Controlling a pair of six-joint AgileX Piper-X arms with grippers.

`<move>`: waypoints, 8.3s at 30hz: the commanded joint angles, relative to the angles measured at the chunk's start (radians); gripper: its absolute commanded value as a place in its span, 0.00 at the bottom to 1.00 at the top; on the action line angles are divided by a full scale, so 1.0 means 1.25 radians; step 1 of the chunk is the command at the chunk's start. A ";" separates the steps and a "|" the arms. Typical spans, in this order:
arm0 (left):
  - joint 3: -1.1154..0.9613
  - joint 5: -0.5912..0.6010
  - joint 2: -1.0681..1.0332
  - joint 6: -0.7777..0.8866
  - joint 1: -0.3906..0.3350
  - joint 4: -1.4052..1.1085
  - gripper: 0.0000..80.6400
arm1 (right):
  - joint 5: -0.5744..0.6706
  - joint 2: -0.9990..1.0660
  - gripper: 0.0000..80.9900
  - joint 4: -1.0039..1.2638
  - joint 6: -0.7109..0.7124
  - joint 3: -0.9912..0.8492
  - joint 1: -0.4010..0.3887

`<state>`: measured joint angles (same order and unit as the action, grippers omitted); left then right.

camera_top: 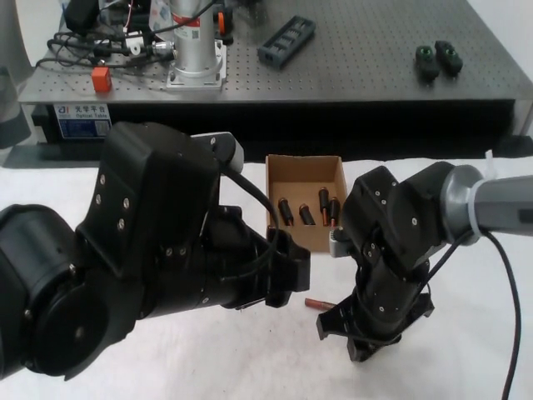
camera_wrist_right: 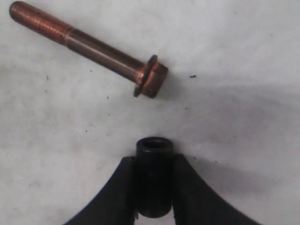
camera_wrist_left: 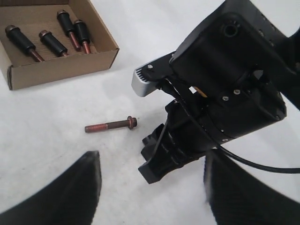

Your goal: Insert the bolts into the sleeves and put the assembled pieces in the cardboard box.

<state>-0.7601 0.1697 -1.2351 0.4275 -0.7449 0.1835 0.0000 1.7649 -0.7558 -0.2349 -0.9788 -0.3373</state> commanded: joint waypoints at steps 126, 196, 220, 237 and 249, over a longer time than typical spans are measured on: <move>-0.145 0.402 -0.098 0.089 0.084 -0.251 0.01 | 0.460 -0.616 0.04 0.868 -0.224 0.453 0.001; 0.366 -0.178 0.684 0.014 0.170 0.270 0.01 | -0.015 0.243 0.30 0.328 0.038 -0.345 0.092; 0.494 -0.185 0.843 0.094 0.170 0.349 0.01 | 0.051 -0.614 0.03 0.505 0.075 0.456 0.082; 0.528 -0.136 0.851 0.110 0.170 0.349 0.01 | 0.027 -0.808 0.03 0.605 0.075 0.774 0.082; 0.550 -0.136 0.851 0.119 0.170 0.349 0.01 | 0.026 -0.808 0.03 0.746 0.051 0.783 0.082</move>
<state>-0.0794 0.0000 -0.1819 0.5535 -0.5354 0.6248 0.0353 0.7647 0.1567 -0.1664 0.0105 -0.2352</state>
